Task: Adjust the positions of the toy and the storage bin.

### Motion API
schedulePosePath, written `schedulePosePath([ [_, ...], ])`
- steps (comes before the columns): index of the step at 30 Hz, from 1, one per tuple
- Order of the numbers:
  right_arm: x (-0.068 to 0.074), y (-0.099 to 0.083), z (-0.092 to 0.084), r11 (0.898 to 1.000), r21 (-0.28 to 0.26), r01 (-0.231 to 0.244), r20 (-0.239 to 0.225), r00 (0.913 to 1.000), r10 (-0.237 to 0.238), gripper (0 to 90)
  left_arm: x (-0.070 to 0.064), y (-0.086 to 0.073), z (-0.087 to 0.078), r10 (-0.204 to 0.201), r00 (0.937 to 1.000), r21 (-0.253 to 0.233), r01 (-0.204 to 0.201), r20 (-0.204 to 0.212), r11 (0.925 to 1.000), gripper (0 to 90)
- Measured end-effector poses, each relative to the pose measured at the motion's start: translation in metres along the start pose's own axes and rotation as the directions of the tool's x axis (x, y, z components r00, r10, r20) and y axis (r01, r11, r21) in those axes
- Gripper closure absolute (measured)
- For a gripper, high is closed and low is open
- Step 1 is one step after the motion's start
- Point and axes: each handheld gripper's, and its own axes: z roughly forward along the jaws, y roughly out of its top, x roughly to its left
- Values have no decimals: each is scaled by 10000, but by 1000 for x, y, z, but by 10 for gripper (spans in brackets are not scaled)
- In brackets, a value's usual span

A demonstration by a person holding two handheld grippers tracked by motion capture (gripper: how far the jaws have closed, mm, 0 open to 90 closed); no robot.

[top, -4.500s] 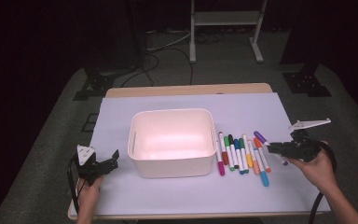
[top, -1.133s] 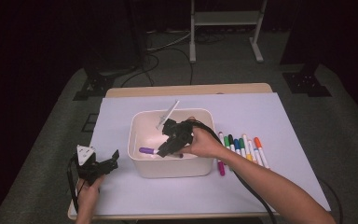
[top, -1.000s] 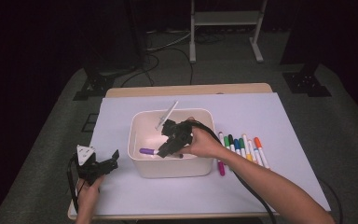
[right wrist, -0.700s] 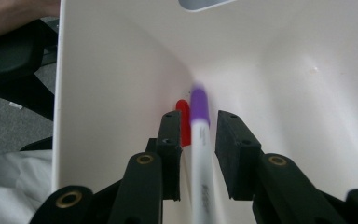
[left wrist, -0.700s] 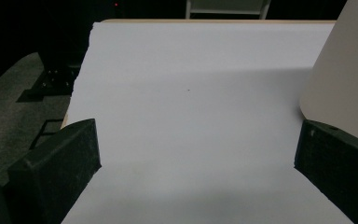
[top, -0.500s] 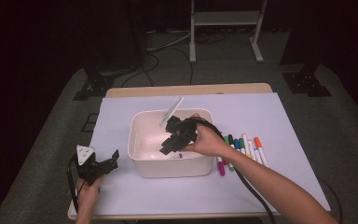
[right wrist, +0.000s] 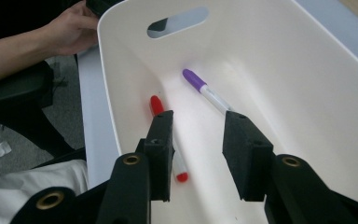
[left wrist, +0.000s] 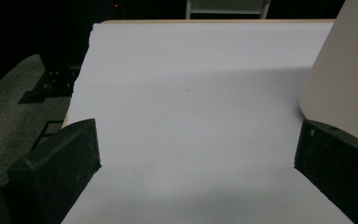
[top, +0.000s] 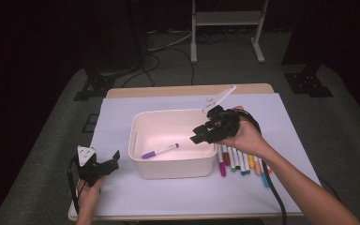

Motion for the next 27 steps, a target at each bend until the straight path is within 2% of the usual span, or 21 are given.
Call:
schedulePosePath([
  [5,-5,-25,-26,9984,-322,-459,453,9978,473,582,0,0,0,8,10000,12,-8,-14,10000,0],
  [7,-7,-30,-31,9975,-382,-589,542,9967,609,578,0,0,0,8,10000,0,-8,-21,10000,0],
  [9,-12,-48,-46,9948,-518,-872,836,9923,913,571,0,0,0,37,10000,4,-37,-34,10000,0],
  [10,-12,-48,-46,9948,-518,-872,836,9923,913,571,0,0,0,37,10000,4,-37,-34,10000,0],
  [14,-21,-80,-64,9860,-748,-1488,1187,9804,1570,558,0,0,0,48,10000,6,-48,-48,10000,0],
  [15,-21,-80,-64,9860,-748,-1488,1187,9804,1570,558,0,0,0,48,10000,6,-48,-48,10000,0],
  [18,-27,-100,-71,9794,-776,-1867,1410,9704,1961,548,0,0,0,43,10000,-10,-43,-53,10000,0],
  [19,-30,-113,-74,9733,-862,-2127,1504,9630,2237,544,0,0,0,28,10000,0,-28,-55,10000,0],
  [20,-30,-113,-74,9733,-862,-2127,1504,9630,2237,544,0,0,0,28,10000,0,-28,-55,10000,0],
  [21,-32,-120,-75,9706,-895,-2233,1580,9590,2352,540,0,0,0,25,10000,7,-25,-60,10000,0],
  [22,-35,-132,-76,9656,-874,-2448,1714,9512,2567,533,0,0,0,3,10000,5,-3,-61,10000,0],
  [23,-35,-132,-76,9656,-874,-2448,1714,9512,2567,533,0,0,0,3,10000,5,-3,-61,10000,0],
  [24,-37,-138,-76,9642,-868,-2507,1841,9471,2628,530,0,0,0,0,10000,4,0,-62,10000,0],
  [26,-42,-156,-75,9547,-821,-2862,2097,9315,2973,525,0,0,0,32,10000,-20,-32,-59,10000,0],
  [27,-44,-162,-74,9529,-785,-2931,2198,9272,3033,523,0,0,0,45,10000,-13,-45,-61,10000,0],
])
